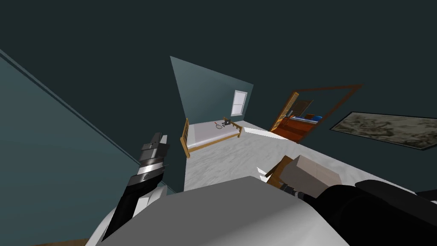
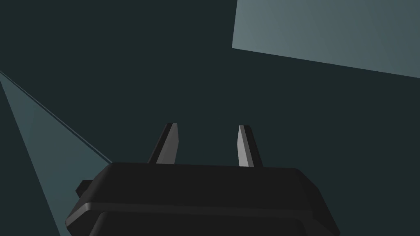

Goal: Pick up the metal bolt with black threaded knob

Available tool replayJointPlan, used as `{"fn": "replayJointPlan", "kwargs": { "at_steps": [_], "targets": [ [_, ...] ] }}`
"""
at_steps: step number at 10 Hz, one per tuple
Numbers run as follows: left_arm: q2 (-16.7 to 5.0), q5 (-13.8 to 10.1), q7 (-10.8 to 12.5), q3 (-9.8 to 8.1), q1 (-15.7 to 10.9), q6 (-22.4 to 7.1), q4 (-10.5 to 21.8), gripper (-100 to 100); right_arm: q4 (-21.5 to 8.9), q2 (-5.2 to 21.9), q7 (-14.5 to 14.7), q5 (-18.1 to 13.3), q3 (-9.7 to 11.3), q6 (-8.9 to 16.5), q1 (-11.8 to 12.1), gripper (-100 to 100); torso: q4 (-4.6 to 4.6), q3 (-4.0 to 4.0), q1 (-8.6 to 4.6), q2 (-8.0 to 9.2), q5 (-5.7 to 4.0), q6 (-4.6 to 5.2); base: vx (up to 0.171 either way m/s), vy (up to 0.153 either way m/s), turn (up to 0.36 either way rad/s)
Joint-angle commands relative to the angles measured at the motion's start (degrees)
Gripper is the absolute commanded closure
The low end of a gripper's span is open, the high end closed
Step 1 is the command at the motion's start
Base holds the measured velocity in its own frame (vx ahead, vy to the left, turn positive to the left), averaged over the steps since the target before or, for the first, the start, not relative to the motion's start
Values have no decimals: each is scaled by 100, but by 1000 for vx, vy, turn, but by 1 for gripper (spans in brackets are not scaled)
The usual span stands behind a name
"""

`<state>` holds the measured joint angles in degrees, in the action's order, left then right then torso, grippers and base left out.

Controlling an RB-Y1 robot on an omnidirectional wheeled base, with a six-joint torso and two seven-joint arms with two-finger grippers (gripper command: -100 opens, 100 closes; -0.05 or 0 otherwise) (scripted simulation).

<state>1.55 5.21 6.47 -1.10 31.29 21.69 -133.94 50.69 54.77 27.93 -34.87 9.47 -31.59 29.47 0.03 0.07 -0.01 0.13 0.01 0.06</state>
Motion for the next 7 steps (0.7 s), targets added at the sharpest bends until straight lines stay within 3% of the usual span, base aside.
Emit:
{"fn": "replayJointPlan", "kwargs": {
  "at_steps": [1, 5, 6, 7],
  "targets": [
    [0, 0, 0, 0, 0, 0, 0, 0, -218, -35, 62, -72, 44, 43, -48, -100, 0, 0, 0, 0, 0, 0, -11, -21, 102],
    [0, 0, 0, 0, 0, 0, 0, 0, -851, -117, 280, -406, 198, 302, -30, -100, 0, 0, -4, -1, -2, 0, -8, -28, 135],
    [0, 0, 0, 0, 0, 0, 0, 0, -853, -117, 280, -406, 198, 302, -30, -100, 0, 0, -5, 0, -1, 0, -10, -29, 72],
    [0, 0, 0, -1, 1, 0, 0, 0, -1191, -170, 399, -587, 289, 435, -18, -100, 0, 0, -4, 0, -2, 4, -15, -20, 218]
  ]
}}
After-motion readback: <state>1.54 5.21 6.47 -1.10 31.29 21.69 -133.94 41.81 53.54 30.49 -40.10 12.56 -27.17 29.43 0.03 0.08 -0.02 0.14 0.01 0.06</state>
